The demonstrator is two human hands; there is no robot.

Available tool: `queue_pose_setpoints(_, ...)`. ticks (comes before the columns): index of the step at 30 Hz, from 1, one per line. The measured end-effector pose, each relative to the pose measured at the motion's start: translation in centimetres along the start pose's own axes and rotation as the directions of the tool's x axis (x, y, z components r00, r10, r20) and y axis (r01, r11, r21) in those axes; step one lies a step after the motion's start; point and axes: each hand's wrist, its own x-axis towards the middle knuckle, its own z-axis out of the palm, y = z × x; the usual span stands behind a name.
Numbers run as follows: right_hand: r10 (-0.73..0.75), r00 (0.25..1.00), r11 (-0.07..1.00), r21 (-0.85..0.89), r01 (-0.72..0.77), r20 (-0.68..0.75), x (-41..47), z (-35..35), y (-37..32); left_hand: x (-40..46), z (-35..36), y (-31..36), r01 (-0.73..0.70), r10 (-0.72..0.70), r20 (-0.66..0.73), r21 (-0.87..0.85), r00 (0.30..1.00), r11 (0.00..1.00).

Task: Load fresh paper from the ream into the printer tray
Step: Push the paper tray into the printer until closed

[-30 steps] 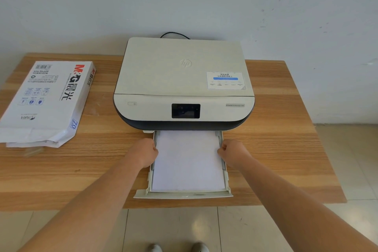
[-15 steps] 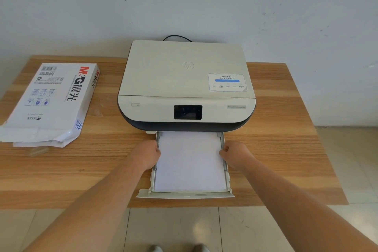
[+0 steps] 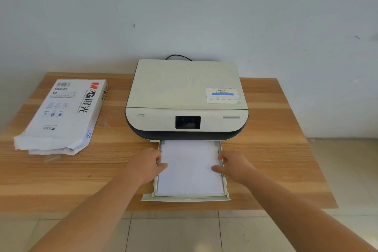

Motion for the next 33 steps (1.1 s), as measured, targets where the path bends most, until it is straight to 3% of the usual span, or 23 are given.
queue_pose_setpoints(5,-0.131,0.991,0.974,-0.191,0.125,-0.021,-2.5,0.8,-0.3,-2.2,0.4,0.3,-0.089,0.099,-0.039,0.21,0.994,0.974)
queue_pose_setpoints(11,-0.265,0.963,0.89,-0.398,0.225,-0.048,-4.8,2.0,-1.1,-4.5,1.0,1.3,-0.101,0.135,-0.098,0.296,0.986,0.95)
queue_pose_setpoints(33,-0.274,0.962,0.854,-0.461,0.243,0.001,-7.8,4.5,0.3,-8.4,3.3,1.8,-0.126,0.124,0.021,0.263,0.992,0.957)
